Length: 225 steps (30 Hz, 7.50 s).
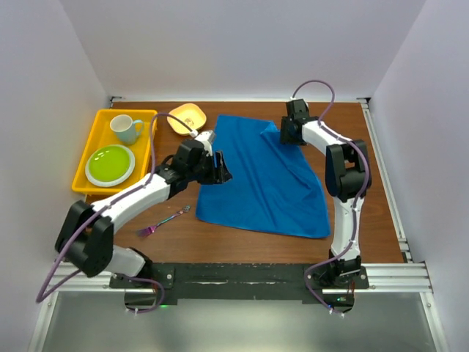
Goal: Fold the napkin, place the utensils inside, and roll it up
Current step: Flatten the napkin out, then fold the napkin
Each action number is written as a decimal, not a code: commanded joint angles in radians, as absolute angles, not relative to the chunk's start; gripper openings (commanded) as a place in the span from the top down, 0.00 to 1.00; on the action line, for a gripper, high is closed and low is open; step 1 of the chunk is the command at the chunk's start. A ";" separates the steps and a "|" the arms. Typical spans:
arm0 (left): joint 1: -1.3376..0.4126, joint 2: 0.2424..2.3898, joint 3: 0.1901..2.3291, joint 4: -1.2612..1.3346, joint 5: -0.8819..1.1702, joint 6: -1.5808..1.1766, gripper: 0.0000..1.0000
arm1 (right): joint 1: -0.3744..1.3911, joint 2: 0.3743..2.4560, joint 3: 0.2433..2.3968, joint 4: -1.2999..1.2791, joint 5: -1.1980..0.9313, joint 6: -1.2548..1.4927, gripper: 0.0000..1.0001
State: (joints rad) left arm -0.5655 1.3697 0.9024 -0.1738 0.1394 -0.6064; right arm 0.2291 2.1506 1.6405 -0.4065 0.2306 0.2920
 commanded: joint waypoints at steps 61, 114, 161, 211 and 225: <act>-0.641 1.583 0.629 0.081 0.198 -0.698 0.42 | 0.078 1.824 1.100 -0.448 0.316 0.463 0.51; -0.514 1.791 1.083 -0.055 0.123 -0.555 0.58 | -0.052 1.467 0.821 -0.480 0.190 0.503 0.77; -0.666 1.293 0.586 -0.041 0.155 -0.631 0.61 | -0.065 2.422 2.129 -0.638 0.196 0.367 0.66; -0.630 0.439 0.940 -0.716 -0.459 -0.798 0.19 | 1.287 2.043 1.468 -0.526 0.463 0.305 0.45; -0.630 0.489 0.897 -0.628 -0.433 -0.756 0.18 | 1.246 1.988 1.485 -0.557 0.497 0.304 1.00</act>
